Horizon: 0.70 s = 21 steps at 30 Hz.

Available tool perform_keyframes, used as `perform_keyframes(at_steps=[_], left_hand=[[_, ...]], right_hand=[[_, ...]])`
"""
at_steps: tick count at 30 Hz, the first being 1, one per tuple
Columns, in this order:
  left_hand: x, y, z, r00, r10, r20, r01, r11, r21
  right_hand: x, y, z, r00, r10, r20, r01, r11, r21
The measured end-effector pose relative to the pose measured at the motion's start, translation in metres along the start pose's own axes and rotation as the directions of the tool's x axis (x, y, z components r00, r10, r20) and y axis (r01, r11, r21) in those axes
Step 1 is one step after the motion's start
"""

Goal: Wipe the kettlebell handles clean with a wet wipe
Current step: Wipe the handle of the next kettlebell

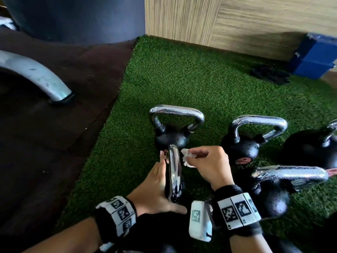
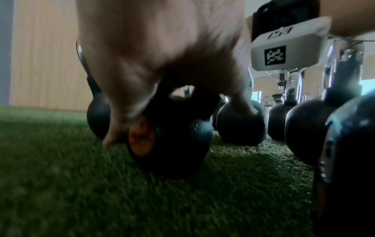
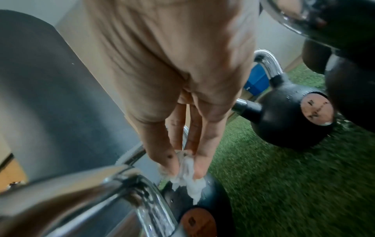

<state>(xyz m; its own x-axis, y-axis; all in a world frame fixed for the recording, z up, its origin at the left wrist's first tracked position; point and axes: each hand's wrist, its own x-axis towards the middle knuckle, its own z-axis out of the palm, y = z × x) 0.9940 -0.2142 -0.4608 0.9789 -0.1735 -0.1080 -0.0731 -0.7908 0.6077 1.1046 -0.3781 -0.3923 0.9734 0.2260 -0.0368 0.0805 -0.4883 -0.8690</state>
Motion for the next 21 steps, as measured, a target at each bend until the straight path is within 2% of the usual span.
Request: perform_keyframes(at_steps=[2,4,6,9,14,19,21], left_hand=[[0.005,0.002,0.006,0.990,0.014,-0.137,-0.016,1.000,-0.010],[0.007,0.000,0.001,0.974,0.098,-0.205,-0.102,0.995,-0.009],[0.008,-0.005,-0.011,0.955,0.188,-0.232,-0.229,0.959,-0.165],[0.006,-0.011,-0.029,0.962,0.208,-0.175,-0.257,0.904,-0.340],[0.009,-0.020,-0.029,0.970,0.219,-0.100,-0.241,0.896,-0.373],[0.010,-0.022,-0.024,0.973,0.190,-0.131,-0.228,0.879,-0.419],[0.010,-0.023,-0.025,0.974,0.180,-0.141,-0.223,0.880,-0.420]], right_hand=[[0.000,0.010,0.007,0.998,0.055,0.025,-0.056,0.997,0.051],[0.000,0.017,0.013,0.993,0.113,0.032,-0.116,0.987,0.111],[0.000,0.022,0.018,0.987,0.154,0.053,-0.161,0.972,0.173],[-0.002,0.027,0.030,0.980,0.177,0.092,-0.193,0.960,0.205],[-0.004,0.029,0.043,0.976,0.207,0.075,-0.217,0.958,0.188],[0.003,0.016,0.040,0.996,0.056,-0.069,-0.044,0.986,0.159],[0.003,0.014,0.041,0.996,0.029,-0.082,-0.014,0.983,0.183]])
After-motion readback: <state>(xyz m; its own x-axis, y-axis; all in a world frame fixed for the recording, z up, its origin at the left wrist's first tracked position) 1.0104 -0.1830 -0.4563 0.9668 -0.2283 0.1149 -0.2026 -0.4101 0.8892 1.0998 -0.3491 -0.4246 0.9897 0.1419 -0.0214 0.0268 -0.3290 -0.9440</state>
